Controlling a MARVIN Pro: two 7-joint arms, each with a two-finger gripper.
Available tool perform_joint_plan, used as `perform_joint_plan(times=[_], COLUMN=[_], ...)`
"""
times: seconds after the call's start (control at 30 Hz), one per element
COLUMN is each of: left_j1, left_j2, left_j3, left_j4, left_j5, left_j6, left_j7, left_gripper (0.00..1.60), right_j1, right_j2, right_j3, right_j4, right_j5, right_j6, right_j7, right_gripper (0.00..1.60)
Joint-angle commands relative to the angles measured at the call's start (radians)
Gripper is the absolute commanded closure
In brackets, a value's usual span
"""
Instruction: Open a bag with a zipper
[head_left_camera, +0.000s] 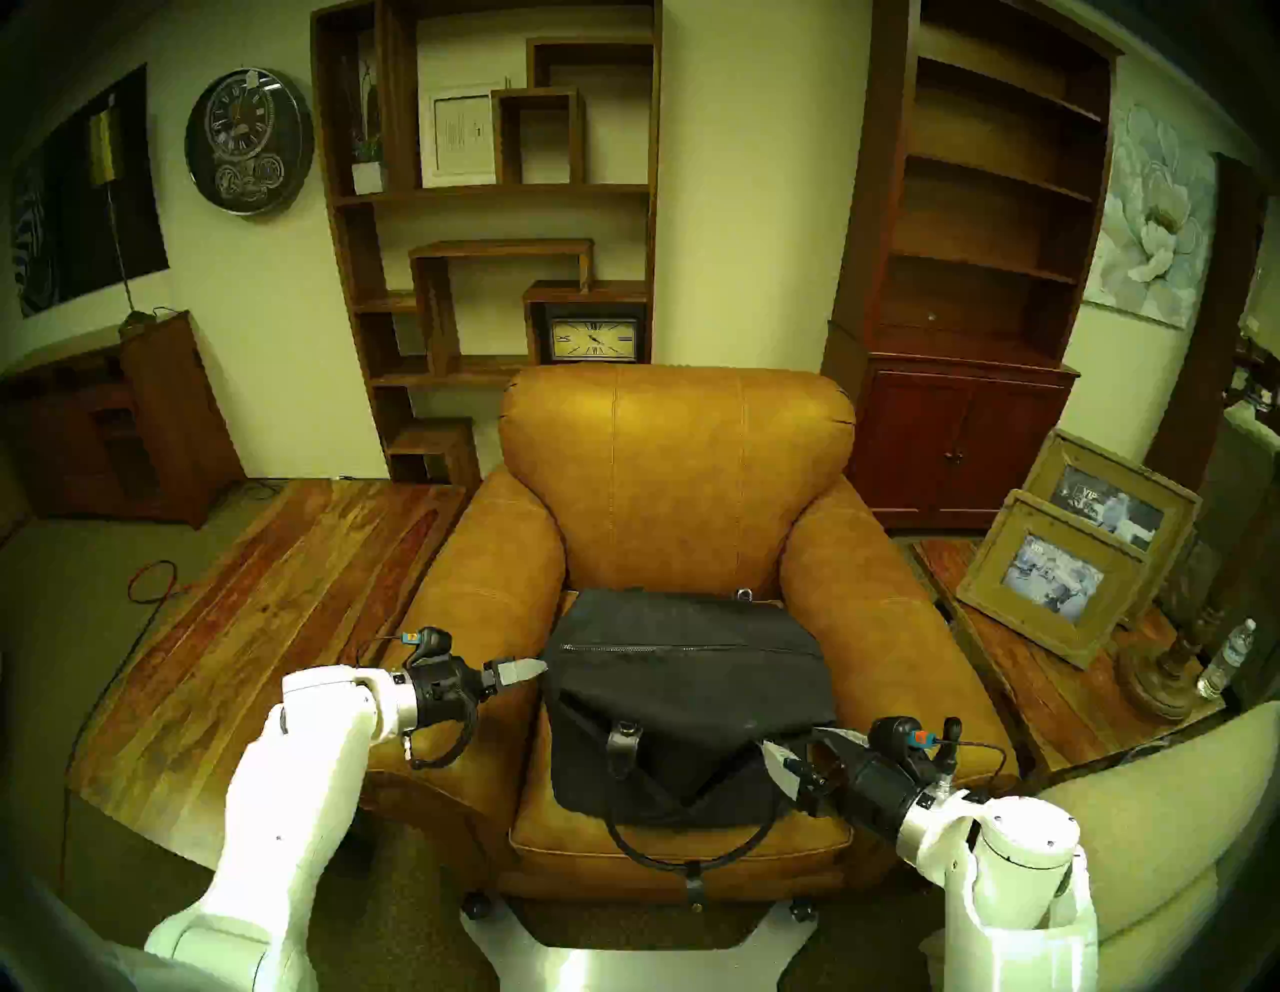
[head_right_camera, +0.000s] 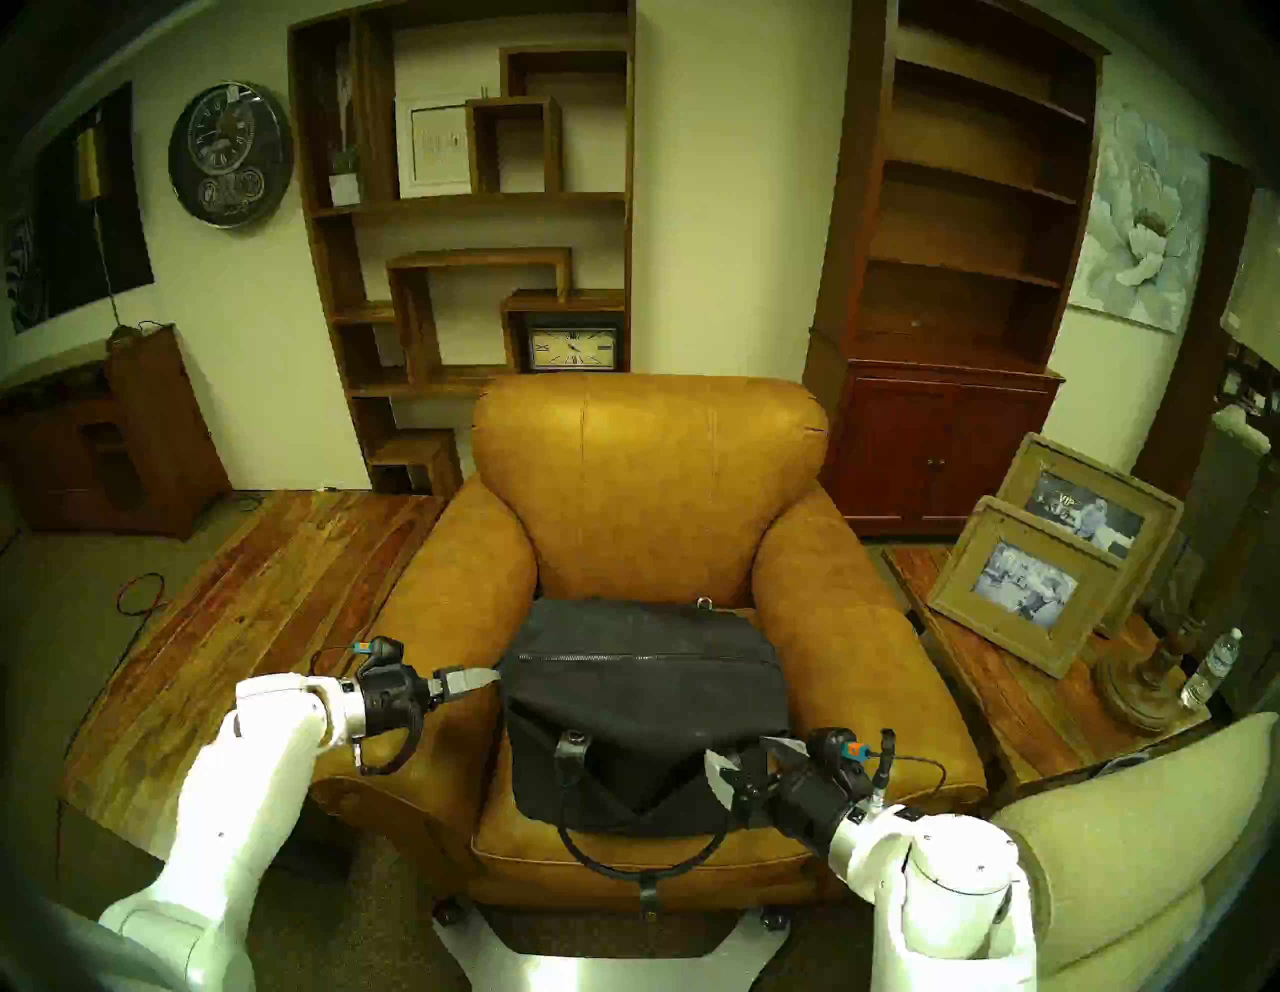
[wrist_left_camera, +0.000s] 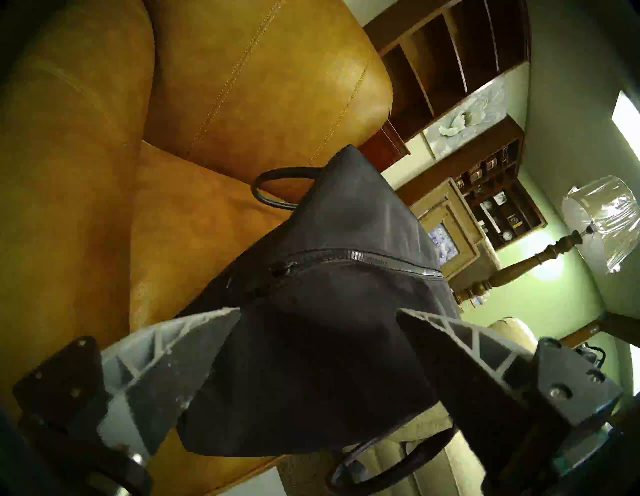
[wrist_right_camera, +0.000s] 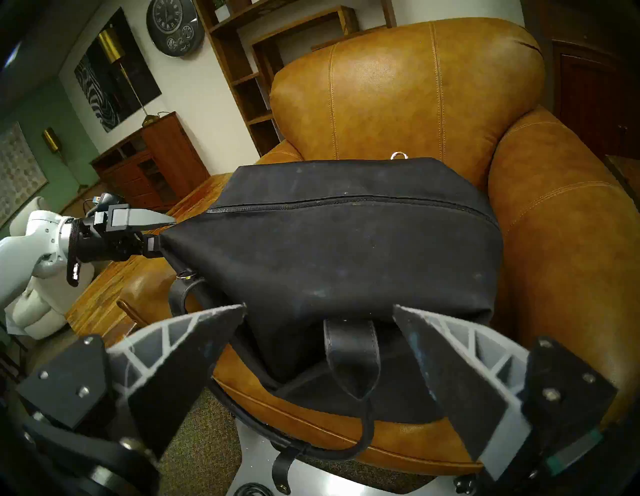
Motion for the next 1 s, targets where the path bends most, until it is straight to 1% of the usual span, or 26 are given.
perform_joint_plan(times=[0.0, 0.07, 0.17, 0.5, 0.7, 0.97], left_j1=[-0.061, -0.068, -0.077, -0.108, -0.130, -0.149], left_j2=[-0.002, -0.006, -0.010, -0.018, -0.028, -0.039], left_j3=[0.018, 0.018, 0.011, -0.007, -0.018, -0.025], left_j4=[0.026, 0.043, 0.071, 0.138, 0.193, 0.236], left_j5=[0.009, 0.011, 0.001, -0.017, -0.034, -0.047], left_j6=[-0.022, -0.033, -0.051, -0.072, -0.075, -0.074], left_j7=[-0.002, 0.009, 0.003, -0.017, -0.046, -0.071], left_gripper=[0.00, 0.00, 0.00, 0.00, 0.00, 0.00], right_j1=[0.005, 0.005, 0.005, 0.005, 0.005, 0.005], right_j2=[-0.001, -0.002, -0.002, -0.003, -0.004, -0.005], right_j3=[0.000, 0.000, 0.000, 0.001, 0.001, 0.001], right_j4=[-0.018, -0.018, -0.018, -0.018, -0.018, -0.018], right_j5=[0.000, 0.000, -0.001, -0.002, -0.003, -0.004], right_j6=[-0.001, -0.001, -0.001, -0.001, -0.001, -0.001], right_j7=[-0.002, -0.001, -0.001, 0.000, 0.001, 0.002], right_gripper=[0.00, 0.00, 0.00, 0.00, 0.00, 0.00])
